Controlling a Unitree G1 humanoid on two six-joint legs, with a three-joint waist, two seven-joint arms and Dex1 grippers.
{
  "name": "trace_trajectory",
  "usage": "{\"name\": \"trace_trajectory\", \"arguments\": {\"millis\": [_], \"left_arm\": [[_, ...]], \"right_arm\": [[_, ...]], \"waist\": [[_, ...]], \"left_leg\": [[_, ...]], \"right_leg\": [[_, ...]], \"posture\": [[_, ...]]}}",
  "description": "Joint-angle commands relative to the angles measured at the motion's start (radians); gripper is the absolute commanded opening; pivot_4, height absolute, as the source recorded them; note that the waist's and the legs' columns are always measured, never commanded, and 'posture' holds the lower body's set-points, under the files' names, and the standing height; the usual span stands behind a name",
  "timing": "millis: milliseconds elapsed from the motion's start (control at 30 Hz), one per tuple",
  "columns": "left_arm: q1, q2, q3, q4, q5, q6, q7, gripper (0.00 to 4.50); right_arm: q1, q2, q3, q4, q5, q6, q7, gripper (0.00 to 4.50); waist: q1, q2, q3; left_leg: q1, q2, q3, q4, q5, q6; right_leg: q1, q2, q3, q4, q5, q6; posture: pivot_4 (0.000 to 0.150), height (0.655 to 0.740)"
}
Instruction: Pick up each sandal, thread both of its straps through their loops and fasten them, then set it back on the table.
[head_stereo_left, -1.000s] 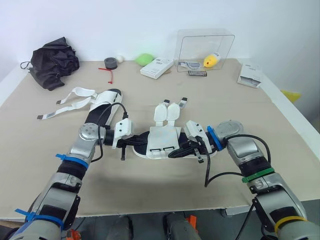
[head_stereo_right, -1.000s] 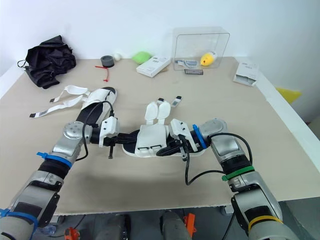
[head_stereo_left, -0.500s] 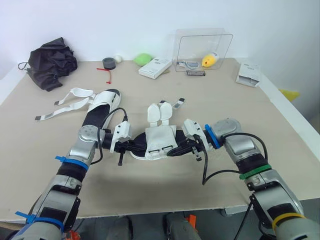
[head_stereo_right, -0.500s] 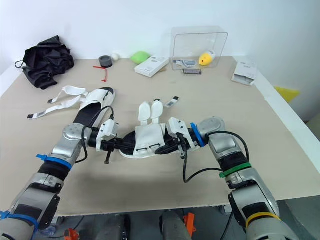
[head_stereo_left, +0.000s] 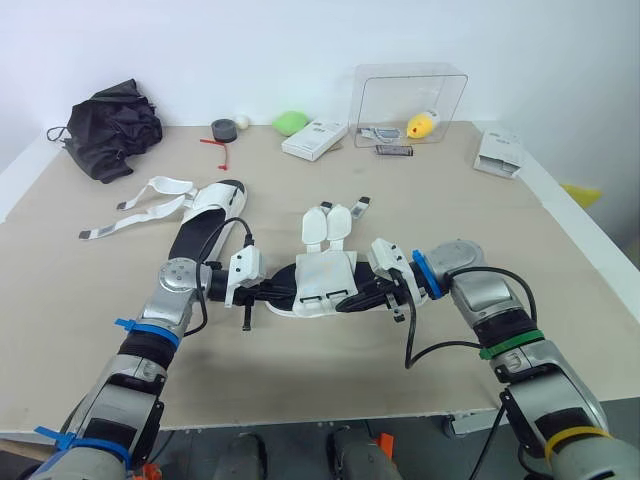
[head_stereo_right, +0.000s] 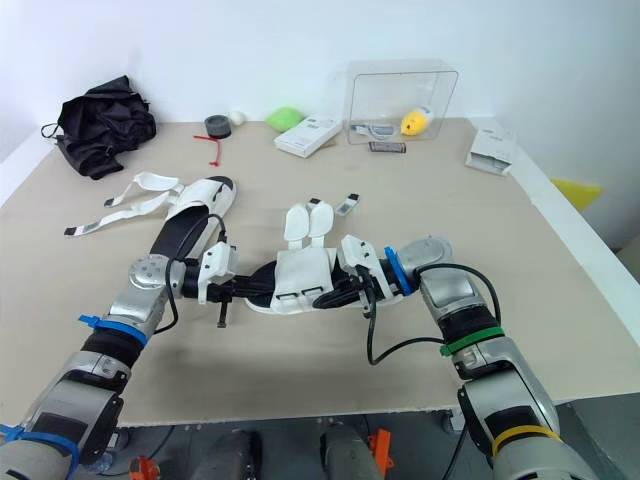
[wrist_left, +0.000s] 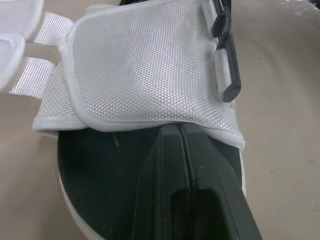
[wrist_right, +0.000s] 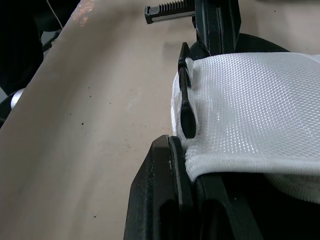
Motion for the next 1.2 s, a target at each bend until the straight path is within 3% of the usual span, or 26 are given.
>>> {"name": "trace_trajectory", "arguments": {"millis": [33,133,300,367,500,700,833,1000,1200], "left_arm": [[0.028,0.003,-0.042,0.046,0.069,-0.013,0.008,0.03],[0.022,0.006,-0.053,0.059,0.082,-0.03,0.011,0.03],[0.014,0.005,-0.056,0.07,0.091,-0.038,0.016,0.0],[0.012,0.002,-0.057,0.071,0.092,-0.038,0.018,0.0],[0.012,-0.011,-0.053,0.057,0.08,-0.027,0.023,0.0],[0.026,-0.054,0.001,0.015,-0.013,0.04,0.003,0.0],[0.035,-0.052,-0.001,0.019,0.002,0.03,-0.01,0.0],[0.025,-0.051,0.0,0.04,0.013,0.006,-0.013,0.0],[0.027,-0.04,-0.001,0.039,0.019,-0.012,-0.021,0.0]], "right_arm": [[0.038,-0.02,0.006,-0.022,-0.011,0.026,0.006,0.0],[0.041,-0.027,-0.002,-0.024,-0.004,0.059,0.004,0.0],[0.027,-0.061,-0.028,0.031,-0.019,0.051,-0.007,1.53],[0.019,-0.087,-0.052,0.043,-0.01,0.055,-0.008,2.54],[0.002,-0.148,-0.126,0.035,0.051,0.09,0.015,3.88],[-0.142,-0.122,-0.221,0.13,0.122,0.3,-0.085,3.88],[-0.254,-0.063,-0.21,0.278,0.083,0.42,-0.175,3.88],[-0.377,0.022,-0.19,0.503,0.024,0.475,-0.242,3.88],[-0.435,0.086,-0.207,0.604,0.013,0.454,-0.232,3.88]], "waist": [[0.001,0.0,0.0],[0.002,0.0,-0.001],[0.003,0.0,-0.003],[0.003,0.0,-0.003],[0.003,0.0,-0.003],[0.001,0.003,-0.002],[0.003,0.003,-0.002],[0.004,0.003,-0.002],[0.003,0.003,-0.002]], "left_leg": [[0.0,0.0,0.0,0.0,0.0,0.0],[0.0,0.0,0.0,0.0,0.0,0.0],[0.0,-0.001,0.0,0.0,0.0,0.0],[0.001,-0.001,0.0,0.0,0.0,0.0],[0.001,-0.002,0.001,0.0,0.002,0.0],[0.0,-0.002,0.003,0.0,0.002,0.0],[-0.002,-0.002,0.004,0.0,0.002,0.0],[-0.006,-0.002,0.003,-0.004,0.001,0.0],[-0.01,-0.002,0.003,-0.003,0.001,0.0]], "right_leg": [[0.0,0.0,0.0,0.0,0.0,0.0],[0.0,0.0,0.0,0.0,-0.001,0.0],[0.0,0.0,0.0,0.0,-0.001,0.0],[0.001,-0.001,0.0,0.0,-0.001,0.0],[0.001,-0.001,0.002,0.0,-0.002,-0.003],[-0.001,-0.001,0.005,0.0,0.0,-0.001],[-0.003,-0.001,0.005,-0.001,0.001,0.003],[-0.007,-0.001,0.005,-0.002,0.0,0.002],[-0.01,-0.001,0.004,-0.002,0.0,0.002]], "posture": [[0.15,0.74],[0.15,0.74],[0.15,0.74],[0.15,0.74],[0.15,0.74],[0.15,0.74],[0.15,0.74],[0.15,0.74],[0.15,0.74]]}}
